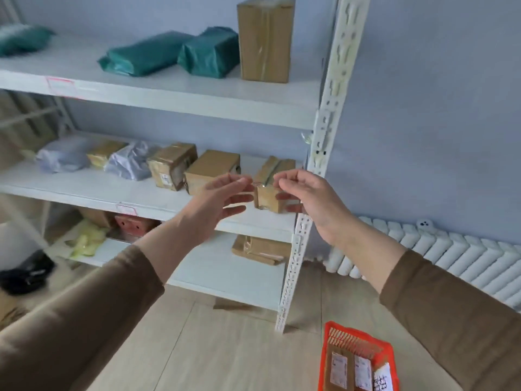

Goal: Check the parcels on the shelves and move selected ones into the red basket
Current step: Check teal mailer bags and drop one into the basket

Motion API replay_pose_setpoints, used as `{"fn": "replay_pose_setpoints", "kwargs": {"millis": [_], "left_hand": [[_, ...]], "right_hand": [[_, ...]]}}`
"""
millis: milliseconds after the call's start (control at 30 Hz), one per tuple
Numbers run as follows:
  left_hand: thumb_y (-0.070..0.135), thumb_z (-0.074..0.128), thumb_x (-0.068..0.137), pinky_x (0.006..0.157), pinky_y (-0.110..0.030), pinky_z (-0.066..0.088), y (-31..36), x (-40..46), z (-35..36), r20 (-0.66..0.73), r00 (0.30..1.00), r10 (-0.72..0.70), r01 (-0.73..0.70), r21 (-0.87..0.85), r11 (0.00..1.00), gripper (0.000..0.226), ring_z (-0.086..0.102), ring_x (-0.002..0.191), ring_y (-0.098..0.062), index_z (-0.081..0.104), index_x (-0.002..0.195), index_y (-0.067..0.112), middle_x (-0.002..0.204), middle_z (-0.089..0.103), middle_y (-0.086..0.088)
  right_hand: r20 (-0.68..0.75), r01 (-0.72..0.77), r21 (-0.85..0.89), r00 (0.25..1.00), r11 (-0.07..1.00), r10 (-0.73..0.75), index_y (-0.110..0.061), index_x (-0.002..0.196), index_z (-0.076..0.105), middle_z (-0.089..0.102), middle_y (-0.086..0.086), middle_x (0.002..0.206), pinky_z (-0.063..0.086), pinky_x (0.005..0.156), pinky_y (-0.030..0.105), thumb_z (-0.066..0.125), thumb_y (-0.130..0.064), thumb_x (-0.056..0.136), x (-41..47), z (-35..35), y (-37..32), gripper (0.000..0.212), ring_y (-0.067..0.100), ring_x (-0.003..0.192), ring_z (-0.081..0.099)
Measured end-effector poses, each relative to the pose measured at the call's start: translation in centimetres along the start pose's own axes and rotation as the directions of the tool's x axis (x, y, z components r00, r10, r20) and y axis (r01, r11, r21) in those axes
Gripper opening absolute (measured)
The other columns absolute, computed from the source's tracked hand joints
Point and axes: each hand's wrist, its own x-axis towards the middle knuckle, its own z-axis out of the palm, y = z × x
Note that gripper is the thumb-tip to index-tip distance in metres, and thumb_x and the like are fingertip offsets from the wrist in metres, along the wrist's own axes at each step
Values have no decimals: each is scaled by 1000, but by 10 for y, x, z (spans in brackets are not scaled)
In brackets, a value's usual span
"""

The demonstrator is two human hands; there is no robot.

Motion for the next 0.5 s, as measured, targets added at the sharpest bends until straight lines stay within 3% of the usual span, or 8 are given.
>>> {"fn": "replay_pose_setpoints", "kwargs": {"millis": [133,233,500], "left_hand": [[19,61,104,89,-33,52,53,-2,-100,3,995,97,-97,22,995,12,69,98,-18,67,113,14,107,74,-2],[19,60,104,87,-31,51,87,2,-158,31,990,141,-142,51,989,11,69,96,-17,70,109,16,107,73,-2],[24,58,106,101,-41,52,157,46,-270,51,961,273,-277,176,945,16,70,107,-20,69,113,14,108,75,-1]], "right_hand": [[1,71,13,997,997,-71,-9,116,71,72,3,109,54,75,28,63,-15,102,30,84,-47,18,14,94,69],[-33,109,26,994,994,-109,-14,109,73,72,1,107,54,76,29,63,-14,101,53,135,-79,12,17,95,68],[-96,157,-60,982,986,-162,-18,117,71,74,2,117,58,82,28,60,-22,104,129,232,-137,17,18,107,71]]}}
